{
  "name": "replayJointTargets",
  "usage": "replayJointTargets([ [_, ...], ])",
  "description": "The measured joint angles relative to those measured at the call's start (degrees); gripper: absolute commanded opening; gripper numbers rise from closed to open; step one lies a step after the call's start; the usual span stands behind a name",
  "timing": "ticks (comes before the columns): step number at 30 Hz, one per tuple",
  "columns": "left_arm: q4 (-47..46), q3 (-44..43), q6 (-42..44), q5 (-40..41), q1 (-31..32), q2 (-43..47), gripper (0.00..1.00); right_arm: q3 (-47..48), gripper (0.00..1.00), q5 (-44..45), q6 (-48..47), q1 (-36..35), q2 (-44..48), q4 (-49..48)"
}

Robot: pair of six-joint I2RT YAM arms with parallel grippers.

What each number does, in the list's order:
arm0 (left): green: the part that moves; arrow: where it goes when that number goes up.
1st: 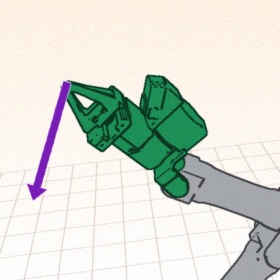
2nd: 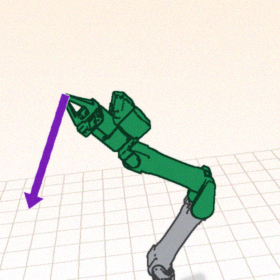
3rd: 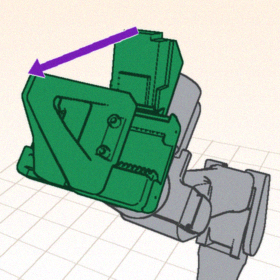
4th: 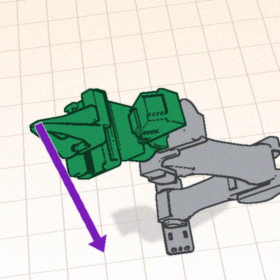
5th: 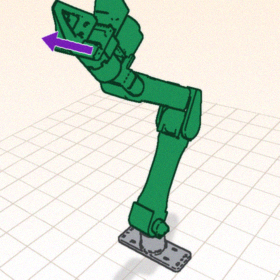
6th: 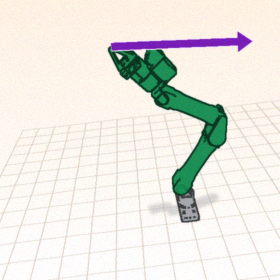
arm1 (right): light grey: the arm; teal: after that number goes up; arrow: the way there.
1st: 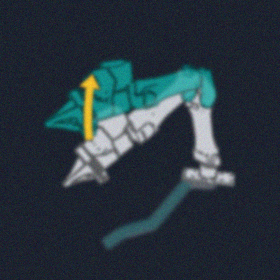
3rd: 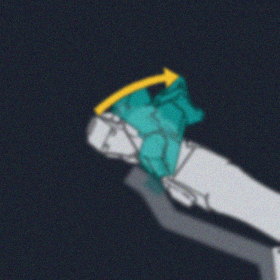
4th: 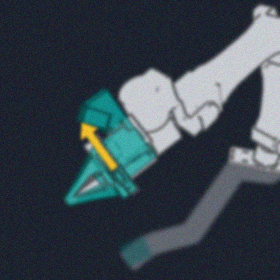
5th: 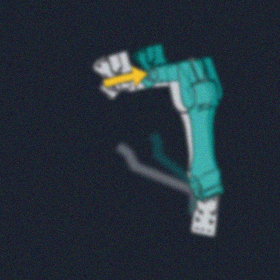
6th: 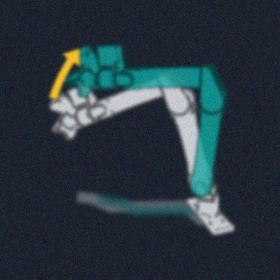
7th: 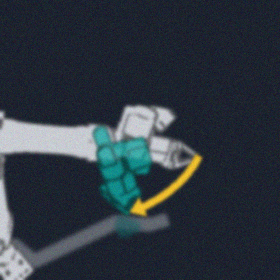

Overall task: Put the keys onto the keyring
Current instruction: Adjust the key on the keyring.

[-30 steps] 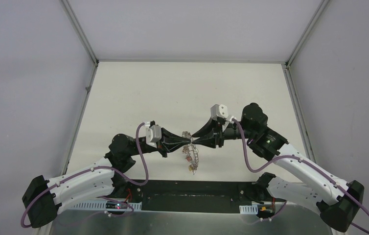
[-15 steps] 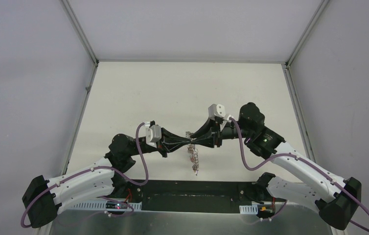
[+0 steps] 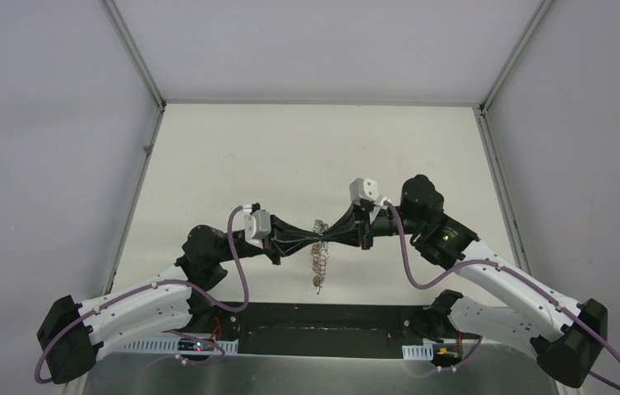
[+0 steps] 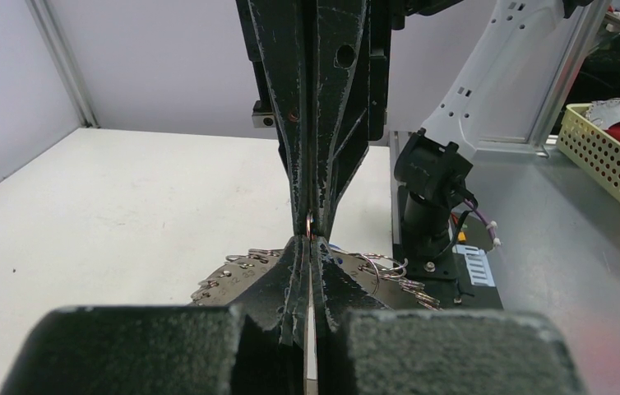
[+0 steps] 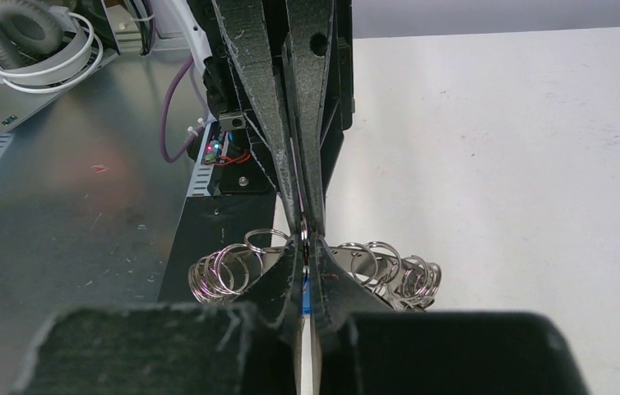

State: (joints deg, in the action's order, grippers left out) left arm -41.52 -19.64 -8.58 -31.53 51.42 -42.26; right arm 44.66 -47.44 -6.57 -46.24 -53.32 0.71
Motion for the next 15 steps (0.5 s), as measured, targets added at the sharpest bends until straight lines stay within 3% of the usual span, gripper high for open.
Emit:
replayJointTargets([
  [4, 0.3, 0.0, 0.0, 0.0, 0.0, 0.1, 0.02, -0.3, 0.0, 0.2, -0.2, -0.1, 0.4, 0.0],
  [9, 5.5, -0.5, 1.9, 0.1, 0.0, 2.9, 0.37, 0.1, 0.0, 0.7, -1.6, -0.3, 0.4, 4.7],
  [15, 24.0, -9.0, 8.9, 1.0, 0.0, 7.8, 0.47, 6.5, 0.0, 2.7, -6.5, -0.1, -3.3, 20.9],
])
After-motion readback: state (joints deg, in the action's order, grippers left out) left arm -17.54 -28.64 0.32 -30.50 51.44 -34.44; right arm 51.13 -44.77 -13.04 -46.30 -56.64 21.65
